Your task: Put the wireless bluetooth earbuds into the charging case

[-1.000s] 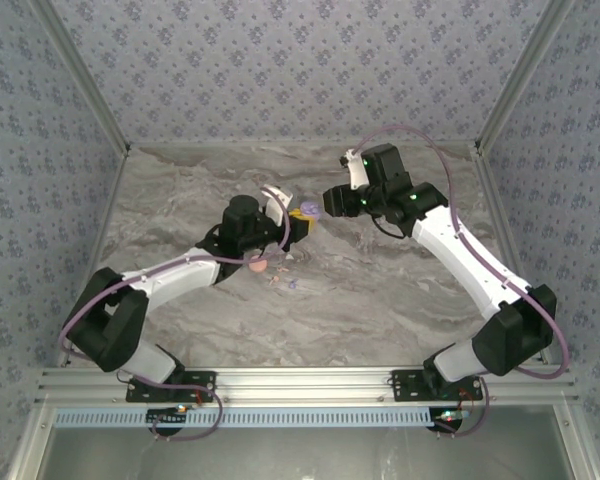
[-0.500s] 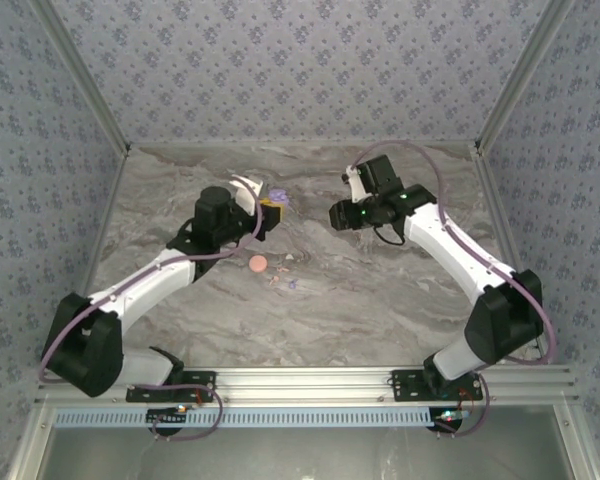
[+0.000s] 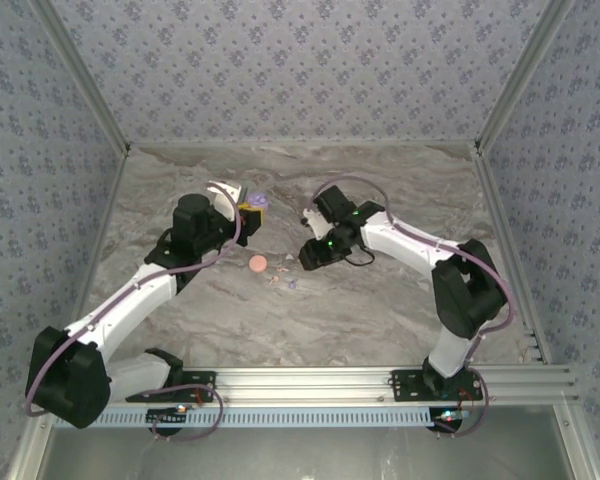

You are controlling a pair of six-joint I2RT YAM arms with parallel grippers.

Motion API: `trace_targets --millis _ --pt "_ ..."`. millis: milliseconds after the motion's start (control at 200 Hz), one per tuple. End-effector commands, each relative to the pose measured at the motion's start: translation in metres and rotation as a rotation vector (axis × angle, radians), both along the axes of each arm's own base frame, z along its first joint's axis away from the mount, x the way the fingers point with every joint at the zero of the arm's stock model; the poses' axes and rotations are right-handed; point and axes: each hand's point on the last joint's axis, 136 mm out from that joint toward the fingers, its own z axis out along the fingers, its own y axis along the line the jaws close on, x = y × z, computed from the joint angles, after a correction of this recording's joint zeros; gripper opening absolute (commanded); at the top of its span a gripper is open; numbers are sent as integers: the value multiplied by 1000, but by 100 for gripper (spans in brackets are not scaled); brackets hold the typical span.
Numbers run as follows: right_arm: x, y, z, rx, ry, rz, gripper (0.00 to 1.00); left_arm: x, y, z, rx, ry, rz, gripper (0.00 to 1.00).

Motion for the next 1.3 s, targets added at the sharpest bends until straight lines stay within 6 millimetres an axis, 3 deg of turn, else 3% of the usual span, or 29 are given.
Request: trace_targets --millis 0,225,600,1069,1294 --pt "-12 17 -9 18 34 72 43 -2 9 11 2 -37 24 13" --pt "-20 31 -34 -69 49 100 44 -4 14 12 8 -42 40 13" --pt "-19 43 -54 -155 45 90 51 -5 16 11 9 -44 46 13" --pt "-12 35 -74 -310 -2 65 52 -5 16 9 9 -45 47 13" --pt "-13 25 -77 -373 -16 63 45 -4 16 8 10 -43 48 13"
